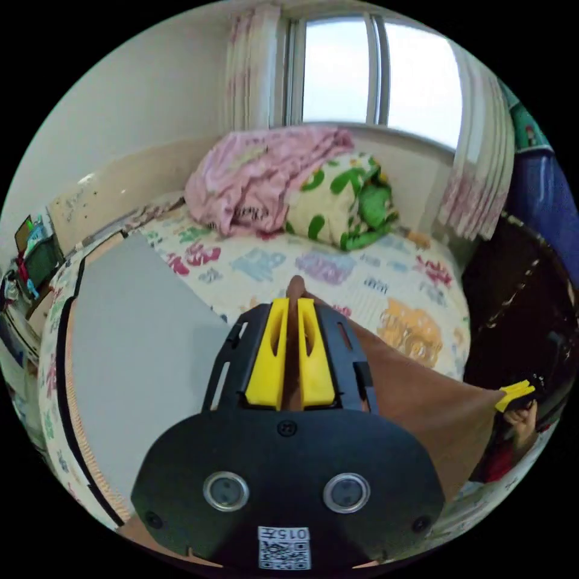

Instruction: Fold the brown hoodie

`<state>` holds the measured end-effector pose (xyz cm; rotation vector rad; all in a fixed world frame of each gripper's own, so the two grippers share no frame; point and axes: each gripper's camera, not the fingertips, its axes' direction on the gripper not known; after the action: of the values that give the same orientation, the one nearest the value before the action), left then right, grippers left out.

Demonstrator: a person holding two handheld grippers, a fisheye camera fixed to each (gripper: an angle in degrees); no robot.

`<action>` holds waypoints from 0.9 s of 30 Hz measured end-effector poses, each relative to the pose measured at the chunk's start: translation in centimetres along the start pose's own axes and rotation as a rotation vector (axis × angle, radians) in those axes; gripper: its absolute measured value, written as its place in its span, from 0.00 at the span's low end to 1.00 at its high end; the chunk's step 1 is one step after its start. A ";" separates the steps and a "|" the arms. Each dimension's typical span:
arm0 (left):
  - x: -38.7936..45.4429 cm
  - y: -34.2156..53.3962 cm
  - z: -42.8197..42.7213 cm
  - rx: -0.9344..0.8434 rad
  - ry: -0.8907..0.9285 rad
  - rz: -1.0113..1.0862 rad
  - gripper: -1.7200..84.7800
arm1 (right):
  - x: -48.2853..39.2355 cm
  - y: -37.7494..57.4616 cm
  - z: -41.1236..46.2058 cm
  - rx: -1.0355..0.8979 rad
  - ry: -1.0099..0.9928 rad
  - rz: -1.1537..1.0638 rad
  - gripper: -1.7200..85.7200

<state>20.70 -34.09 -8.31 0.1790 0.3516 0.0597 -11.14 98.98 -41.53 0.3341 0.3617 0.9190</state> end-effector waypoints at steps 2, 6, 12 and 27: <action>-2.0 0.4 -4.9 0.124 0.073 -0.040 0.03 | -2.0 -1.5 -4.3 0.068 -0.035 -0.169 0.03; -9.3 7.6 -16.8 0.321 0.239 -0.117 0.03 | -5.8 -2.2 -5.7 -0.001 -0.261 -0.450 0.03; -22.1 28.0 -28.0 0.309 0.144 -0.296 0.03 | -9.4 0.5 7.9 -0.352 -0.757 -0.553 0.03; -32.5 50.0 -32.4 0.113 -0.268 -0.618 0.03 | -16.1 9.9 25.8 -0.911 -0.626 -0.624 0.06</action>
<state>-22.37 17.39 -18.01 0.1809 0.1306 -0.5910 -15.77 88.18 -11.78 -0.3308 -0.5194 0.2600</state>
